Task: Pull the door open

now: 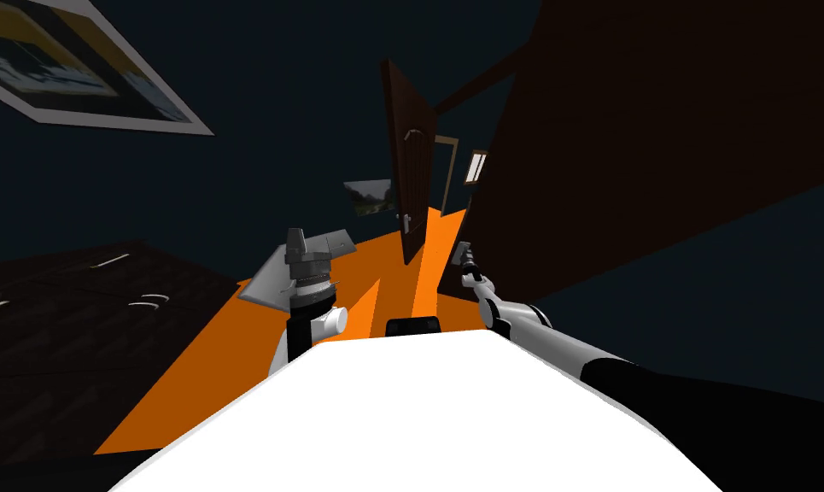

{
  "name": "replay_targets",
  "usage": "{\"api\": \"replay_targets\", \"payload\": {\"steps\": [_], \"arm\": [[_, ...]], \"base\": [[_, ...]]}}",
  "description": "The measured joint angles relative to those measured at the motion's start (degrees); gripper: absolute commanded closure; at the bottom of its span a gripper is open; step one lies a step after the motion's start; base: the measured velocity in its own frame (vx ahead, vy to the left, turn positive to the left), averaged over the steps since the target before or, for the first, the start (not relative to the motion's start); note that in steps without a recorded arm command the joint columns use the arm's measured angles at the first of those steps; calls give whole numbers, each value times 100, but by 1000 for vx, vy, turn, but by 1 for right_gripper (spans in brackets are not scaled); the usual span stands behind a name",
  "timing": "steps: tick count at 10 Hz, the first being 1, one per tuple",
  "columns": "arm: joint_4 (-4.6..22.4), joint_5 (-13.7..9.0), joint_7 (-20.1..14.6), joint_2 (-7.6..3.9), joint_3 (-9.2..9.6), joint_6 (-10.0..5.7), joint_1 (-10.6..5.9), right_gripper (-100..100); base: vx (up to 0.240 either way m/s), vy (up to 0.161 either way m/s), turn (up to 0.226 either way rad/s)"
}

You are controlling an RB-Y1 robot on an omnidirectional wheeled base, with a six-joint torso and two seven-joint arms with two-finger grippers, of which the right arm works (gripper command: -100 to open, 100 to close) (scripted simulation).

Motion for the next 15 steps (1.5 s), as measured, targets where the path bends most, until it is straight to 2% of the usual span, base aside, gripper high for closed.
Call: {"api": "replay_targets", "payload": {"steps": [1, 3, 4, 5, 7, 8, 11, 12, 14, 15], "arm": [[57, 14, -17, 11, 30, -32, -53, 100], [-161, 63, -76, 69, 133, 45, 13, 100], [-19, 87, -102, 60, 182, -14, -70, 100], [-82, 114, -130, 83, 236, -4, -49, 100], [-8, 166, -192, 111, 347, -38, -94, 100], [-102, 193, -221, 150, 401, 0, -48, 100], [-118, 240, -285, 193, 506, 5, -58, 100], [-209, 256, -313, 204, 543, 43, -28, 100], [-132, 287, -351, 218, 606, -16, -106, 100], [18, 308, -362, 222, 645, -98, -192, 100]], "base": [[-178, -71, 59], [-196, -69, 60], [-213, -50, 51], [-236, -78, 51], [-178, -75, 49], [-170, -82, 56], [-116, -44, 40], [-168, -75, 51], [-179, -79, 55], [-178, -105, 58]]}}
